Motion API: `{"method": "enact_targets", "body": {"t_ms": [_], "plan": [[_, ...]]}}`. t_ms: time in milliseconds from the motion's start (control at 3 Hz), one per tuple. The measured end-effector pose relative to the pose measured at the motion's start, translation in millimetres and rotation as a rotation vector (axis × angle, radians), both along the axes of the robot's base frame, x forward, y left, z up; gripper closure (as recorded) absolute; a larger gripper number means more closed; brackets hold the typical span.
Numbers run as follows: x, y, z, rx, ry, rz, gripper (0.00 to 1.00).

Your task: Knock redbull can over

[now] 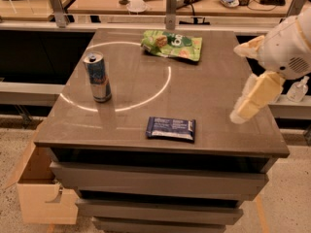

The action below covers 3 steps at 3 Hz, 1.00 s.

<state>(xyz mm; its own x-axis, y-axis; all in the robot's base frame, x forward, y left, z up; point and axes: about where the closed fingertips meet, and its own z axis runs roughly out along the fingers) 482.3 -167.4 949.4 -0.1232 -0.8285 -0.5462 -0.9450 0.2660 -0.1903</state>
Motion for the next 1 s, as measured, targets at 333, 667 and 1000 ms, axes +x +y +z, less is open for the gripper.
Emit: {"method": "enact_targets", "body": {"t_ms": [333,667,1000], "plan": [[17,46,1,0.212,-0.004,0.083,0.00],[16,58,6,0.262,0.003,0.101,0.00],[16,58,5,0.258,0.002,0.100,0.00]]}}
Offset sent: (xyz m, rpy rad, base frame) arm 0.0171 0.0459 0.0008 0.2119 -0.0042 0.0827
